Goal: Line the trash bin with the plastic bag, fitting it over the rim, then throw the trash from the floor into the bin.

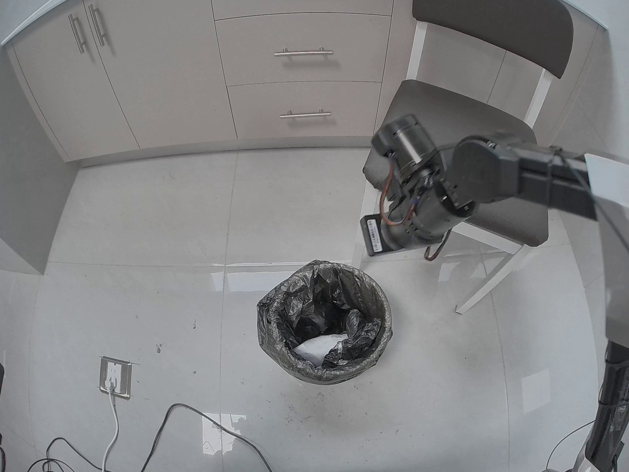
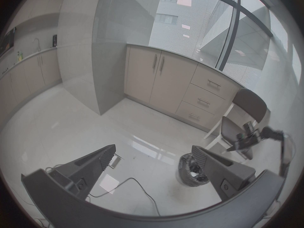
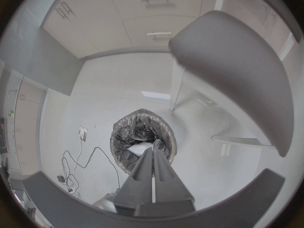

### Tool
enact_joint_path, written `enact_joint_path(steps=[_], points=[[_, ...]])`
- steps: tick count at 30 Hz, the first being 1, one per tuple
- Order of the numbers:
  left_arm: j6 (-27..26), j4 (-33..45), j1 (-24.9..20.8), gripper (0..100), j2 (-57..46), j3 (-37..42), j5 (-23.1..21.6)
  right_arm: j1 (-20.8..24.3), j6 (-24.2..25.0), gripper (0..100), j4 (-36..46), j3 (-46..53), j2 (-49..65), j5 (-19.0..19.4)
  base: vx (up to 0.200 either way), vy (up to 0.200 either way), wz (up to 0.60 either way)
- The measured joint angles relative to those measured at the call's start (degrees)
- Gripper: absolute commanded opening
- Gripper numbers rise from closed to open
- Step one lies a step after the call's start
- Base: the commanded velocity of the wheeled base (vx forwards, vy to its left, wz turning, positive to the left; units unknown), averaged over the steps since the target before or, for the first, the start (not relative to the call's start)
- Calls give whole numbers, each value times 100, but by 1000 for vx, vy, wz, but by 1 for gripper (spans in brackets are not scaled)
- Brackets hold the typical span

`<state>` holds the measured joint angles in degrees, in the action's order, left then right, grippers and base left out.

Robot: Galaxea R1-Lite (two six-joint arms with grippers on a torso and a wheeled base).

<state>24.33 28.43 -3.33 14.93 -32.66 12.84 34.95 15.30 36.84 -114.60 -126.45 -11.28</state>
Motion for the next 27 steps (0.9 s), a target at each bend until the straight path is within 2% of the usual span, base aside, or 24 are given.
enact_joint_path(steps=[4, 9, 15, 20, 23, 27], points=[[-411, -21, 371, 100, -527, 400, 46, -50, 68, 0, 352, 0, 595, 4, 0, 0, 0], [-606, -394, 553, 100, -870, 940, 82, -76, -50, 0, 925, 0, 1342, 50, 0, 0, 0], [-1270, -2025, 525, 100, -1091, 2177, 98, -80, -305, 0, 2005, 2, 2291, 57, 0, 0, 0], [-1657, -2712, 438, 100, -1251, 2765, 84, -94, -589, 0, 2917, 0, 3255, 41, 0, 0, 0], [-1853, -2753, 404, 100, -1325, 2918, -77, -183, -811, 0, 3517, 0, 3894, 37, 0, 0, 0], [-2116, -2775, 379, 100, -1378, 3029, -551, -549, -1019, 0, 4111, -2, 4643, 37, 0, 0, 0]])
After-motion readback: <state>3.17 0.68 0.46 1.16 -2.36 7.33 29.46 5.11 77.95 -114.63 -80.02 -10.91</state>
